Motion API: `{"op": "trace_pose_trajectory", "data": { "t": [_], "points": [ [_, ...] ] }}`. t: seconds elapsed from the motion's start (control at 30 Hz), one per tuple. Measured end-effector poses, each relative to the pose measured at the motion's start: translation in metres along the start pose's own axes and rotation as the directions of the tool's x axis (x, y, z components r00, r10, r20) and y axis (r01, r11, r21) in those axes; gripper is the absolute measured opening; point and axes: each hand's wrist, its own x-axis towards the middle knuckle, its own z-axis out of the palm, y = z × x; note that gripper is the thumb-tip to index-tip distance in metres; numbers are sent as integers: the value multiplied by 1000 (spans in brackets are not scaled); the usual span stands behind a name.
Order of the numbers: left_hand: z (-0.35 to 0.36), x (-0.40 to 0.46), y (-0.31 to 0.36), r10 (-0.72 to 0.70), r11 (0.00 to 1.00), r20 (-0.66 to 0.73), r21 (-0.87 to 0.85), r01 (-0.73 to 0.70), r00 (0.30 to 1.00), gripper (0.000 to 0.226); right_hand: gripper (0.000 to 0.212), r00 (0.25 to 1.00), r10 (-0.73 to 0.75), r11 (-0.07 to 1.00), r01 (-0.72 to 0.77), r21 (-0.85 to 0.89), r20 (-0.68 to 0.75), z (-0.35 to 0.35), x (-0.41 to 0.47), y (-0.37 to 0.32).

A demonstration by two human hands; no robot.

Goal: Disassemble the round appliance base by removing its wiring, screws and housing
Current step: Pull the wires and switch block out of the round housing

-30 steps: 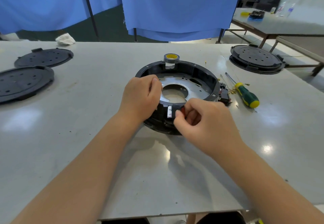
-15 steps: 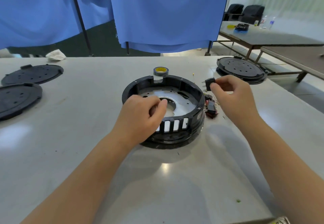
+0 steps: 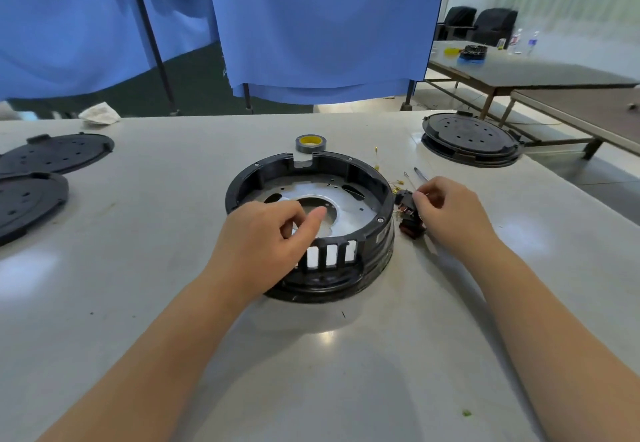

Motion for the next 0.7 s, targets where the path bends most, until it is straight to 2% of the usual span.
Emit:
{"op": "trace_pose_trajectory", "data": {
  "t": [0.23, 0.37, 0.5, 0.6, 0.7],
  "points": [
    [-7, 1, -3, -14, 1000, -45, -12, 13, 999, 51, 15, 1000, -3, 994, 4, -107, 8, -1, 0, 2],
    [-9, 2, -4, -18, 1000, -69, -11, 17, 997, 52, 21, 996, -22, 990, 10, -138, -86, -4, -2, -1],
    [-10, 1, -5, -18, 1000, -52, -22, 17, 998, 51, 18, 990, -86, 996, 84, -27, -114, -7, -6, -14],
    [-11, 1, -5, -27, 999, -18, -26, 27, 999, 52, 15, 988, -148, 982, 152, 108, -44, -5, -7, -34],
    [-14, 4, -7, -65, 998, -23, -5, 65, 998, 52, 16, 992, -116, 961, 101, 259, 44, 0, -3, -55]
  ]
}}
